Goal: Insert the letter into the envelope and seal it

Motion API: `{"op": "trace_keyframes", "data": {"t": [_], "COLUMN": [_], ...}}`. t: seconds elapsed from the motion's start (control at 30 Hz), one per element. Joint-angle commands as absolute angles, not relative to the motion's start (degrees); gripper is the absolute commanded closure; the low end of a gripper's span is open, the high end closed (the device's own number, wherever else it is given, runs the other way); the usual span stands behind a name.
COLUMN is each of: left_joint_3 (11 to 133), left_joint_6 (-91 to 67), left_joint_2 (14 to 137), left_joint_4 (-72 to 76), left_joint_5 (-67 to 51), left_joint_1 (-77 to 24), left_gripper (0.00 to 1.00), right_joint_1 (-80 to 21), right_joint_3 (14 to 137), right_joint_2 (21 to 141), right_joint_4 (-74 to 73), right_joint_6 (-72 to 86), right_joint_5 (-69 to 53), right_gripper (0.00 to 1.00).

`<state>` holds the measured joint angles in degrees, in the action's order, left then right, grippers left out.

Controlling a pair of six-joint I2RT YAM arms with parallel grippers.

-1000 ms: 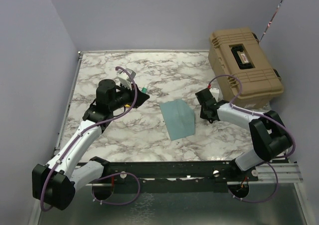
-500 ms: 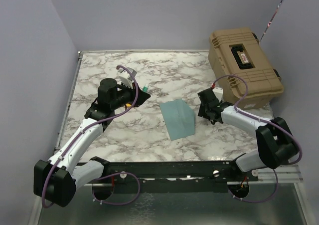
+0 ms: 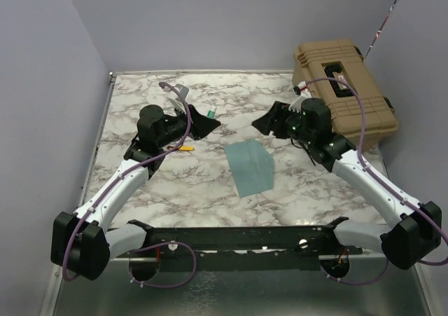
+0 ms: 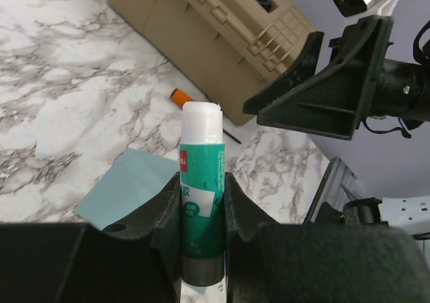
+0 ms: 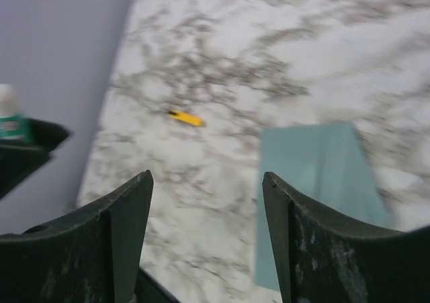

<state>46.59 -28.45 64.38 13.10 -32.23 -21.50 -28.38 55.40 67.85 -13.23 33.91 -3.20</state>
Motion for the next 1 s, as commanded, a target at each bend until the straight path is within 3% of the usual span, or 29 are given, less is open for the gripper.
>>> {"op": "trace_keyframes", "data": {"t": [0.0,0.13,0.53,0.67,0.97], "left_joint_3": [49.81,50.68,49.85,49.7,50.08], "left_joint_6": [-35.37,-37.01,-41.01,-41.43,-42.63], "left_joint_2": [66.41,67.69,68.49,69.11,69.24], "left_joint_4": [22.32,23.26,28.17,28.64,28.65], "left_joint_5": [-39.19,-40.85,-37.03,-37.2,-36.26], "left_joint_1": [-22.46,-23.86,-27.6,-27.84,-27.86], "left_gripper": [1.0,1.0,1.0,1.0,1.0], "right_joint_1": [-28.55,-28.65,-29.47,-29.73,-29.73], "right_joint_3": [58.09,61.15,67.41,67.95,71.71], "right_joint_2": [69.9,74.17,82.25,83.14,85.53], "right_joint_4": [10.22,21.31,21.72,21.66,16.93], "right_joint_6": [43.99,50.81,54.12,54.25,53.71], "right_joint_5": [-31.53,-35.89,-40.96,-41.66,-45.17], "right_gripper": [0.28,0.22,0.25,0.35,0.8]}}
